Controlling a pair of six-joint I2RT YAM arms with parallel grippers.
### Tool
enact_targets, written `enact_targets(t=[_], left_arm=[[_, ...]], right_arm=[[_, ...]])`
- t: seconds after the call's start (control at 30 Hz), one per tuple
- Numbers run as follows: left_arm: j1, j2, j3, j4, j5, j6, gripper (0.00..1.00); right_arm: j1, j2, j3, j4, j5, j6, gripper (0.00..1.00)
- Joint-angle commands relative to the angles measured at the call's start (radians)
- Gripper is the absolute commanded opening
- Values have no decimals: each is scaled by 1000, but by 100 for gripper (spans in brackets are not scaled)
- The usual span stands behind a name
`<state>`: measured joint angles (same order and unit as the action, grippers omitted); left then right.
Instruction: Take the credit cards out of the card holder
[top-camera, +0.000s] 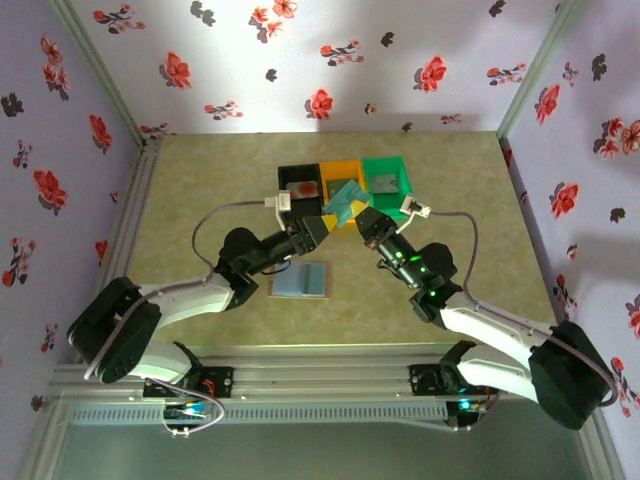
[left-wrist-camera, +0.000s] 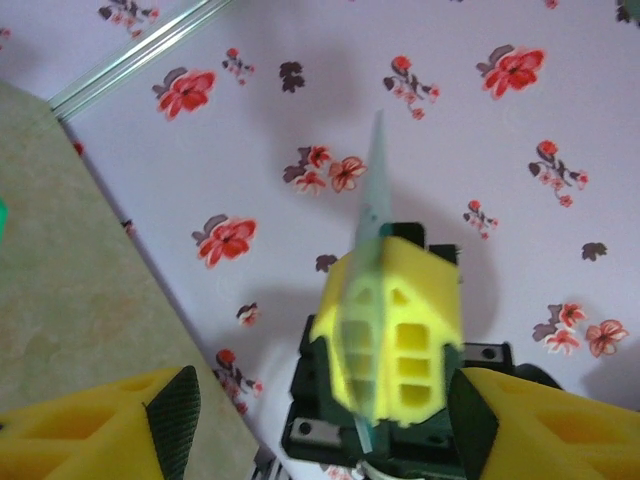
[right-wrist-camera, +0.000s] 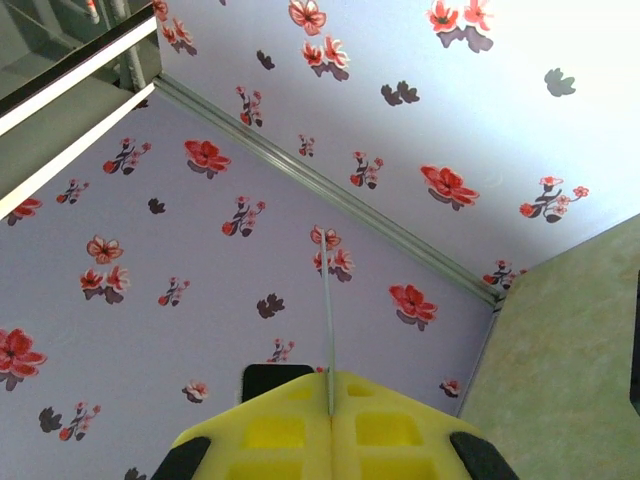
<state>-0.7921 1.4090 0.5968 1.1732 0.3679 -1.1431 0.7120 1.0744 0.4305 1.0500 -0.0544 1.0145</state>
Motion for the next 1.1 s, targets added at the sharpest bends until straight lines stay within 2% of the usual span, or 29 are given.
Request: enact_targets(t=[0.0, 0.33, 0.77, 1.07], left_arm=[[-14, 7, 30, 91, -81, 22, 64], [-30, 28, 53, 103, -98, 22, 39], [-45, 64, 86, 110, -109, 2, 42], [-50, 83, 105, 115, -104, -12, 33]], right_arm=[[13, 1, -22, 58, 51, -7, 0], [23, 2, -33, 82, 82, 2, 0], [34, 15, -41, 125, 123, 15, 0], [39, 25, -44, 145, 141, 10, 0]])
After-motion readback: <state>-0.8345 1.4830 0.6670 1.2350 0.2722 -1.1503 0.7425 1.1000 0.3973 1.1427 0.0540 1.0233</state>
